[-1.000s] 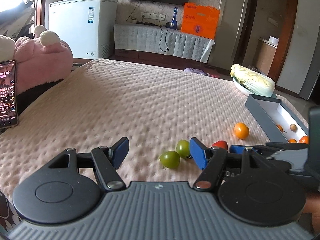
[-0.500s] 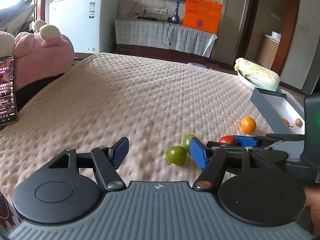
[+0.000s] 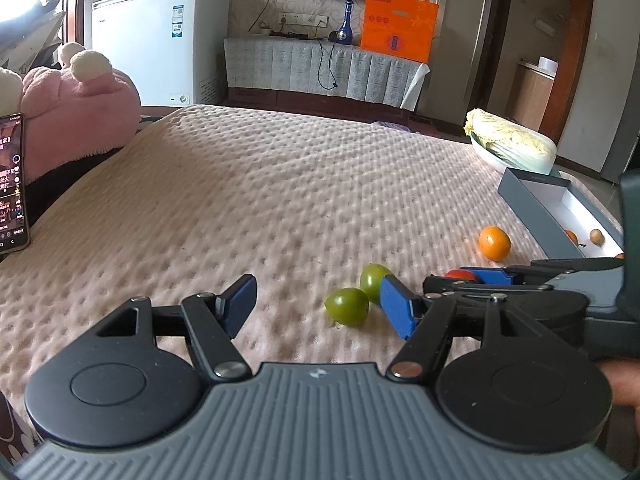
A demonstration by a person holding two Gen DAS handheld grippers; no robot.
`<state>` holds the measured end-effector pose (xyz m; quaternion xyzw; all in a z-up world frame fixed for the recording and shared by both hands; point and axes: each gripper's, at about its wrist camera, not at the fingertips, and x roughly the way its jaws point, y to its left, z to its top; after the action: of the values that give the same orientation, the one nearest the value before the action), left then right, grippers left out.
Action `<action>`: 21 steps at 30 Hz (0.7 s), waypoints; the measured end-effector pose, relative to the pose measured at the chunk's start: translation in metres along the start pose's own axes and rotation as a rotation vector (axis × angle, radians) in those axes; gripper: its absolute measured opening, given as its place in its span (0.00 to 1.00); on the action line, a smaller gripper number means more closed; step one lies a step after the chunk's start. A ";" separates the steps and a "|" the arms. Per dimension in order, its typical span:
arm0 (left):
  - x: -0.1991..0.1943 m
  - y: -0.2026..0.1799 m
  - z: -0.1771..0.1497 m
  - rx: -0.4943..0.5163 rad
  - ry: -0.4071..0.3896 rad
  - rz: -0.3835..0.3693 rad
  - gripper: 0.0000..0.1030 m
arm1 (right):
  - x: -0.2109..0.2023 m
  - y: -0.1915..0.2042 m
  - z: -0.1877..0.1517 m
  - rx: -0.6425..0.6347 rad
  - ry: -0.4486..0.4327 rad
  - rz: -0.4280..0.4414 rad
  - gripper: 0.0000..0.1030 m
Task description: Organize fruits
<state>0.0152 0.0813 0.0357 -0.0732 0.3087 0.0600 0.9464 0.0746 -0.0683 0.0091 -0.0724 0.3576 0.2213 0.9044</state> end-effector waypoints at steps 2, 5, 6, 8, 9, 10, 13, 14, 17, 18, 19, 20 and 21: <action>0.001 0.000 0.000 0.000 0.002 -0.004 0.71 | -0.004 -0.003 0.000 -0.009 0.001 -0.001 0.32; 0.004 -0.002 0.000 0.005 0.006 -0.007 0.71 | -0.011 -0.012 0.000 -0.003 0.007 0.000 0.32; 0.005 -0.004 0.000 0.007 0.008 -0.008 0.71 | -0.012 -0.016 -0.001 0.000 0.014 -0.002 0.32; 0.007 -0.007 0.000 0.012 0.011 -0.012 0.71 | -0.015 -0.024 -0.002 0.016 0.027 -0.003 0.32; 0.008 -0.009 -0.001 0.016 0.011 -0.016 0.71 | -0.017 -0.026 -0.002 0.025 0.030 -0.003 0.32; 0.009 -0.011 -0.001 0.021 0.011 -0.020 0.71 | -0.020 -0.028 -0.003 0.031 0.030 0.006 0.32; 0.011 -0.019 -0.003 0.043 0.014 -0.033 0.71 | -0.025 -0.026 -0.005 0.006 0.029 0.038 0.32; 0.012 -0.021 -0.004 0.051 0.015 -0.033 0.71 | -0.025 -0.025 -0.006 -0.010 0.038 0.044 0.32; 0.016 -0.027 -0.006 0.071 0.024 -0.034 0.71 | -0.018 -0.020 -0.010 -0.056 0.086 0.046 0.32; 0.017 -0.028 -0.007 0.072 0.024 -0.025 0.71 | -0.019 -0.018 -0.010 -0.066 0.081 0.042 0.32; 0.019 -0.028 -0.007 0.072 0.028 -0.025 0.71 | -0.019 -0.018 -0.011 -0.067 0.082 0.042 0.32; 0.021 -0.028 -0.008 0.068 0.034 -0.027 0.71 | -0.020 -0.019 -0.010 -0.062 0.084 0.046 0.32; 0.022 -0.028 -0.008 0.066 0.038 -0.026 0.71 | -0.020 -0.020 -0.010 -0.057 0.085 0.048 0.32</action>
<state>0.0323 0.0537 0.0188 -0.0472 0.3275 0.0359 0.9430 0.0644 -0.0961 0.0147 -0.0990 0.3909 0.2497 0.8804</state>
